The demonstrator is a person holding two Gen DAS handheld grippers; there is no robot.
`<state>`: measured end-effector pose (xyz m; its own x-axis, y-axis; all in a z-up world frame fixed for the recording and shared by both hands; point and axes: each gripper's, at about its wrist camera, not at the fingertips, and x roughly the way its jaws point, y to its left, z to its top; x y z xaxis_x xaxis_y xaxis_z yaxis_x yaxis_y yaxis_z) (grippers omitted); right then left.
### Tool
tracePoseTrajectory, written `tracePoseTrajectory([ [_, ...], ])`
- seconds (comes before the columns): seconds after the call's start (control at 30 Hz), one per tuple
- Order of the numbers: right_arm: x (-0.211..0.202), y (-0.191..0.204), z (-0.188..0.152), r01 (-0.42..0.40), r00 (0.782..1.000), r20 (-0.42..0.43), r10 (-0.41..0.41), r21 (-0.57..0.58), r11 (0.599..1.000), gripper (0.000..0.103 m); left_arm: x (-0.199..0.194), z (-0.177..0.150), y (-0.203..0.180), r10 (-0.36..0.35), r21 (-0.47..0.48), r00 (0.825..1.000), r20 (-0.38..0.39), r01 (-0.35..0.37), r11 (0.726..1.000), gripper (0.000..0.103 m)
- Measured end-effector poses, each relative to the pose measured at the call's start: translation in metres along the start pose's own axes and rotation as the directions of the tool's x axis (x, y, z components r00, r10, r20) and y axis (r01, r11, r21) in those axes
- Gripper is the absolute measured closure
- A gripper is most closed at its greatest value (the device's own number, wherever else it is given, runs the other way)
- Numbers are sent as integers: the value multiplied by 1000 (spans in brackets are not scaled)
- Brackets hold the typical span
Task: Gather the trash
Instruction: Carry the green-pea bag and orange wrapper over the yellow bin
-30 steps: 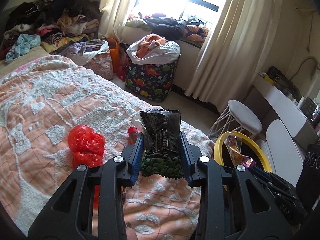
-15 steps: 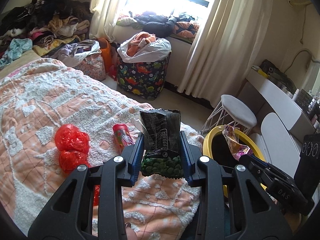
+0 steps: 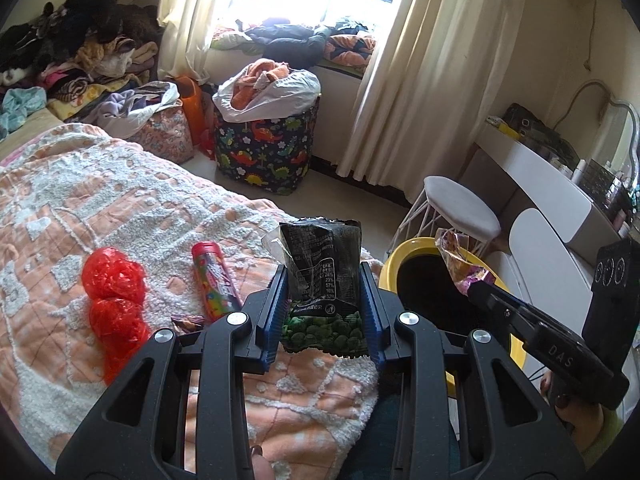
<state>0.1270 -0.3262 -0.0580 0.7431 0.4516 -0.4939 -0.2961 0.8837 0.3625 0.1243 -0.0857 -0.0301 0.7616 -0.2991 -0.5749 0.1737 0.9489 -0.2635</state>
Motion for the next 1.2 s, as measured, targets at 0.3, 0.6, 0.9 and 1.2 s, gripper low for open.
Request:
tracePoseTrajectory([
  [0.3,-6,-21,5,32,999,22,-33,40,999,74,7,-3,-18,-22,39,1000,-18,23,999,76],
  [0.6,-11,-41,5,64,998,25,-66,82,995,74,14,-6,-35,-41,80,998,-37,44,996,76],
  [0.9,-13,-64,3,98,995,17,-101,127,987,74,24,-11,-55,-65,123,996,-65,73,990,76],
  [1.2,-14,-87,0,128,991,0,-130,178,976,74,39,-19,-77,-94,165,990,-102,110,980,76],
])
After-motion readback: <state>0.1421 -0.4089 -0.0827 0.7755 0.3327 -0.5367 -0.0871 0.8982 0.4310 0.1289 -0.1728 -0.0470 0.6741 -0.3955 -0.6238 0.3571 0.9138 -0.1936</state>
